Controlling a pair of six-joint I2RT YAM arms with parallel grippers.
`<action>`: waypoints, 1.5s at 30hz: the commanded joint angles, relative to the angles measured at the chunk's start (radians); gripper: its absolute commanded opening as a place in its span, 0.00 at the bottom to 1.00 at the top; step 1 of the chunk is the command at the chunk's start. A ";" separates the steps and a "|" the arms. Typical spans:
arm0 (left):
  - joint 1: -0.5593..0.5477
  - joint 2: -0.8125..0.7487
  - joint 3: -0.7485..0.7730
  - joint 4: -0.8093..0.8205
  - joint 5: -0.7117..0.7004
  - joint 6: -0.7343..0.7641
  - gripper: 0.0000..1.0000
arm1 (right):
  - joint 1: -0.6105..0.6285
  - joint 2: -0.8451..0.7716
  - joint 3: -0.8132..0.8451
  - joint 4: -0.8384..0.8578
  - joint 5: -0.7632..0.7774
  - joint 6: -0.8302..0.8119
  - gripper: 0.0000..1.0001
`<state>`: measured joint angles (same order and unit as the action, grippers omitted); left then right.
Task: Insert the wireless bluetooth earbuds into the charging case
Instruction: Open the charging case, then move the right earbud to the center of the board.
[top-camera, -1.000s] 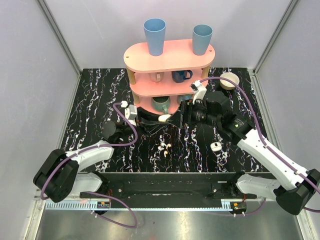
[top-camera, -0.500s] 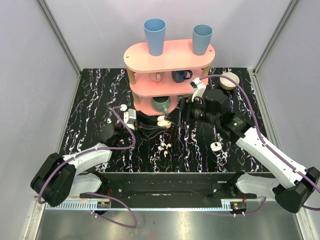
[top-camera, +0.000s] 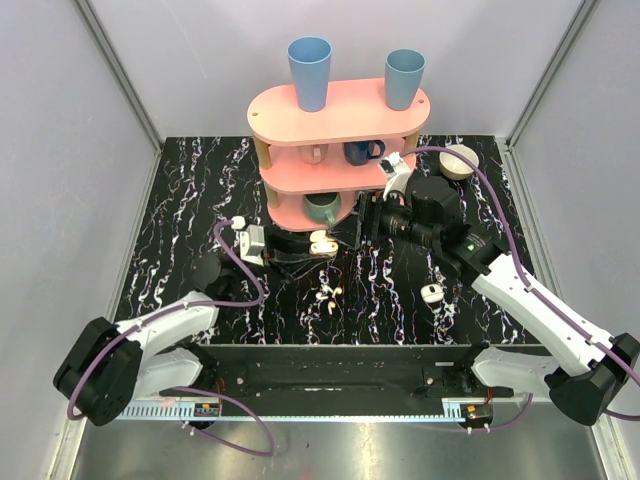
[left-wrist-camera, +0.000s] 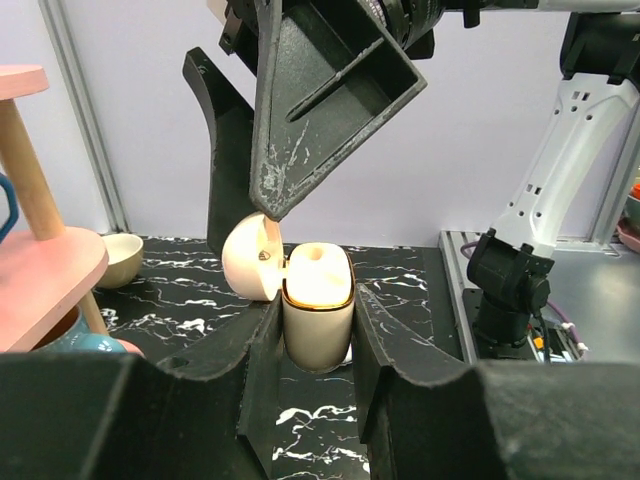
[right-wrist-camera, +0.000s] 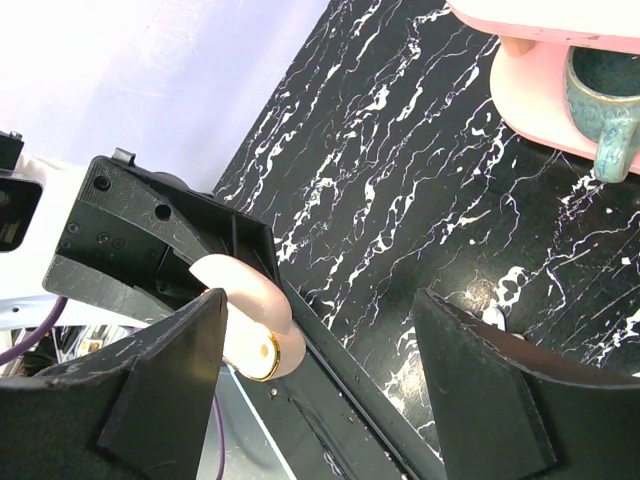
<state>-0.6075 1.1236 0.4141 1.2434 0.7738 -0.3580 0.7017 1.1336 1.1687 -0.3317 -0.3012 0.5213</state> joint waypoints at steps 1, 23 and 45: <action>-0.011 -0.036 -0.023 0.240 -0.010 0.050 0.00 | -0.002 -0.004 0.029 0.059 0.007 0.003 0.81; 0.089 -0.153 -0.258 0.424 -0.254 0.093 0.00 | -0.007 0.021 -0.176 -0.093 0.399 0.247 0.78; 0.143 -0.281 -0.285 0.375 -0.266 0.033 0.00 | 0.050 0.420 -0.330 0.152 0.375 0.718 0.67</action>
<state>-0.4706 0.8433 0.1204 1.2816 0.5159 -0.3061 0.7341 1.5284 0.7929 -0.2214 0.0364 1.1381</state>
